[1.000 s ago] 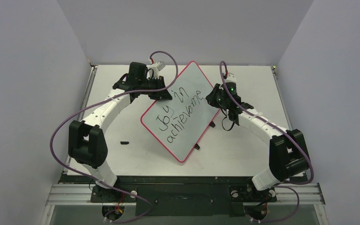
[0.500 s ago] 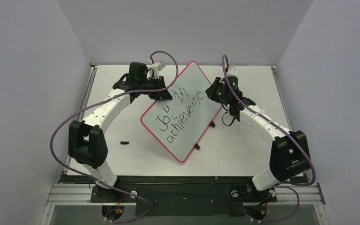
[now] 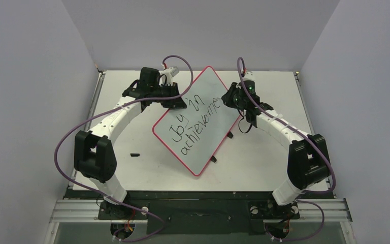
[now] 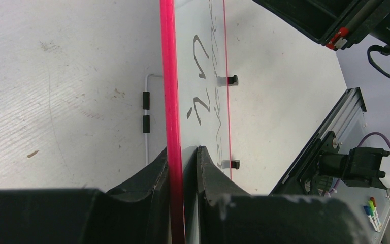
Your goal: Write a sentence on the whiteboard
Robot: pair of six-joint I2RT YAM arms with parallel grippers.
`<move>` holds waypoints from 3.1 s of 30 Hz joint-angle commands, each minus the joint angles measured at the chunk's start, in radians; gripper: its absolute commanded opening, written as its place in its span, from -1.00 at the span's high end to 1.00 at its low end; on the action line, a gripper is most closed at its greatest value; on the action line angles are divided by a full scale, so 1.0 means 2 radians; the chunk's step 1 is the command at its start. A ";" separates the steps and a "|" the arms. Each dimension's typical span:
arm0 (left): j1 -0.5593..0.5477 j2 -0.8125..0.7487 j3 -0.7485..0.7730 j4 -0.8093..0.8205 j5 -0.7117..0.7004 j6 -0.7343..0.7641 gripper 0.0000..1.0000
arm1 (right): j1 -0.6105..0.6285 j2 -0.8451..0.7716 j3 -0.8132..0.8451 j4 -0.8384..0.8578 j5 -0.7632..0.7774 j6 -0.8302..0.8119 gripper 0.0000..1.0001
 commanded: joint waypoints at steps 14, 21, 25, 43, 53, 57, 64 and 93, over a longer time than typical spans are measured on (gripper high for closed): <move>-0.023 0.000 -0.004 -0.005 -0.046 0.084 1.00 | -0.008 -0.019 -0.049 0.027 -0.006 0.002 1.00; -0.025 0.000 -0.004 -0.006 -0.046 0.084 1.00 | -0.009 -0.028 -0.054 0.027 -0.007 0.002 1.00; -0.026 -0.002 -0.004 -0.006 -0.046 0.085 1.00 | -0.009 -0.024 -0.039 0.024 -0.009 0.003 1.00; -0.026 -0.003 -0.005 -0.006 -0.046 0.085 1.00 | -0.009 0.012 0.029 0.019 -0.018 0.013 1.00; -0.026 -0.003 -0.005 -0.006 -0.046 0.085 1.00 | -0.014 0.032 0.046 0.013 -0.015 0.013 1.00; -0.026 -0.003 -0.005 -0.006 -0.046 0.085 1.00 | -0.017 0.033 0.038 0.013 -0.013 0.013 1.00; -0.026 -0.004 -0.006 -0.006 -0.046 0.085 1.00 | -0.019 0.036 0.024 0.012 -0.014 0.015 1.00; -0.027 -0.006 -0.006 -0.006 -0.048 0.085 1.00 | -0.026 -0.050 -0.010 -0.043 0.034 -0.027 1.00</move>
